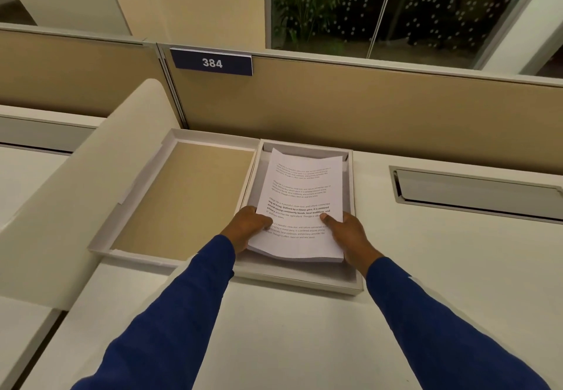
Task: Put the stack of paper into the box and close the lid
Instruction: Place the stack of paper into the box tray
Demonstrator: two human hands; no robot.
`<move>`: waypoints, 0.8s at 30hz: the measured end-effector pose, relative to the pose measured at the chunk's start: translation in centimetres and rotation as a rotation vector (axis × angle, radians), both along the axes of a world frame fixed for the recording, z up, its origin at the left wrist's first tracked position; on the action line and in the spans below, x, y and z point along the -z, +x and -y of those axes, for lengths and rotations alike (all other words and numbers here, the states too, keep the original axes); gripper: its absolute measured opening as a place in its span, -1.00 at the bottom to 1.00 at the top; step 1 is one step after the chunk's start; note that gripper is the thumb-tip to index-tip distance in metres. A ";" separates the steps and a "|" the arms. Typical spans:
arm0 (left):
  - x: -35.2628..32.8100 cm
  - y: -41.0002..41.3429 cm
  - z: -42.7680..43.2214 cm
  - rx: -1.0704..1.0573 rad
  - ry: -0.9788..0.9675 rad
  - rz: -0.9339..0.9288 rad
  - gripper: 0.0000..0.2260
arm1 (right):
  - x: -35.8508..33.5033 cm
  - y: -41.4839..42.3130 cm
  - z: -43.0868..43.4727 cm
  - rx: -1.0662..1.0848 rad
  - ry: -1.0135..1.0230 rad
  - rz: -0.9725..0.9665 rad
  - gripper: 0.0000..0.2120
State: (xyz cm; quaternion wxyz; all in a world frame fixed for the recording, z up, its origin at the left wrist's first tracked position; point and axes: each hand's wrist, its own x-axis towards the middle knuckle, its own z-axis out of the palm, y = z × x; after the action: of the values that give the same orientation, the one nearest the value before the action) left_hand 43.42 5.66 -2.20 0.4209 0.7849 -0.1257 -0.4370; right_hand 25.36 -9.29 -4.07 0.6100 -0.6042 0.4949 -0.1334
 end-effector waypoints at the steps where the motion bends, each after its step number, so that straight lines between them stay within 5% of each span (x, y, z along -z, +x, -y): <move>1: 0.1 -0.1 0.1 -0.004 0.013 0.003 -0.69 | 0.0 0.1 0.1 0.002 0.000 -0.014 -0.75; 7: 0.2 -0.4 0.7 0.000 0.097 0.094 -0.71 | 0.4 0.5 0.3 0.029 -0.028 -0.124 -0.71; 12: -0.2 -1.1 0.3 0.093 0.226 0.356 -0.88 | -0.6 0.4 -0.1 -0.035 -0.227 -0.289 -0.54; 14: -0.2 -1.5 -0.4 0.146 0.248 0.450 -0.81 | -0.9 -0.4 -0.6 -0.099 -0.389 -0.336 -0.48; 16: -0.2 -2.0 -1.4 0.147 0.216 0.521 -0.53 | -0.9 -1.4 -1.2 -0.133 -0.512 -0.351 -0.44; 18: -0.3 -2.5 -3.0 0.038 0.110 0.555 -0.45 | -0.7 -2.4 -2.0 -0.125 -0.597 -0.328 -0.43; 24: 0.2 -3.8 -8.6 -0.396 -0.121 0.674 -0.75 | -0.2 -4.5 -4.2 -0.049 -0.835 -0.324 -0.34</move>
State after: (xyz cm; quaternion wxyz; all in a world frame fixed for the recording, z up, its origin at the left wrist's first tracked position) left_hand 39.58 14.28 -2.42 0.4779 0.8671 -0.1285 -0.0572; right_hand 20.88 -5.09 -3.90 0.2314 -0.8234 0.4733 -0.2109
